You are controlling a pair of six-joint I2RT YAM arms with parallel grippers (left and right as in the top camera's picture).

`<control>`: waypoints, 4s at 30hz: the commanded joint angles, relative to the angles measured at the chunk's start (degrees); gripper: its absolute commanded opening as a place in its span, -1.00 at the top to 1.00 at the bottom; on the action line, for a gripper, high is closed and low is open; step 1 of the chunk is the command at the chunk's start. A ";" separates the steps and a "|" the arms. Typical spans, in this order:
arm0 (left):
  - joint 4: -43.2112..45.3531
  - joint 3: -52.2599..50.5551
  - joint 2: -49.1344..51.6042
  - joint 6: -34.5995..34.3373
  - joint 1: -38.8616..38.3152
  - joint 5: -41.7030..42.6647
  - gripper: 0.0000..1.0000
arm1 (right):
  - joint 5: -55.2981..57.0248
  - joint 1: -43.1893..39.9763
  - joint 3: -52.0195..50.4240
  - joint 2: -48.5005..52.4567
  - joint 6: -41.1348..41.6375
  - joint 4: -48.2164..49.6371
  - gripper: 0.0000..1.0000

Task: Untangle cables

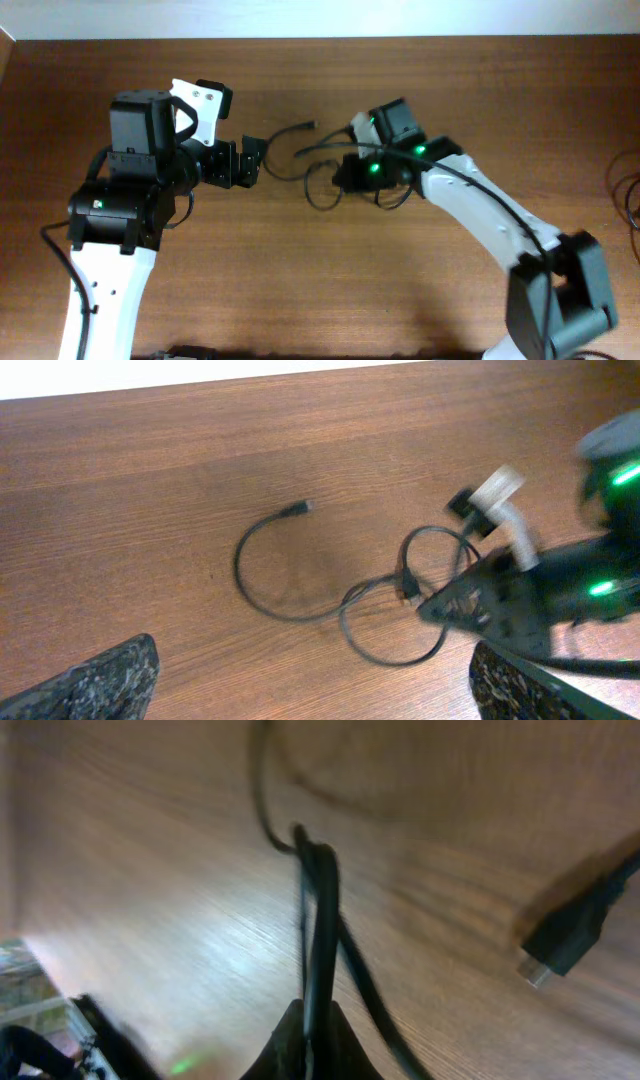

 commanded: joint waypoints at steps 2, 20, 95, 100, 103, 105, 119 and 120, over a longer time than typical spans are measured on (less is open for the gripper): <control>-0.04 0.26 0.09 -0.15 -0.09 -0.57 -0.99 | -2.69 -0.09 7.58 -9.70 -3.67 0.11 0.92; 5.95 0.26 0.09 8.50 -0.09 14.45 -0.98 | -27.47 1.09 9.03 -20.85 -2.89 8.26 0.92; 10.49 0.26 4.57 6.51 -0.13 23.93 -0.98 | -24.15 -2.95 9.22 -14.49 32.26 50.97 0.92; 10.49 0.26 4.57 6.51 -0.13 23.93 -0.99 | -24.15 0.59 9.22 -14.49 36.63 57.51 0.92; 10.49 0.26 4.57 6.49 -0.13 23.96 -0.98 | -24.13 2.32 9.25 -14.49 43.82 68.43 0.92; 10.49 0.26 4.57 6.49 -0.15 24.39 -0.98 | -23.74 3.39 9.25 -14.49 45.13 70.60 0.92; 10.47 0.26 4.59 6.32 -0.15 26.01 -0.98 | -17.68 3.10 9.25 -14.49 57.51 97.92 0.92; 10.25 0.26 4.59 6.29 -0.15 26.03 -0.98 | -17.53 3.13 9.25 -14.45 57.51 97.85 0.92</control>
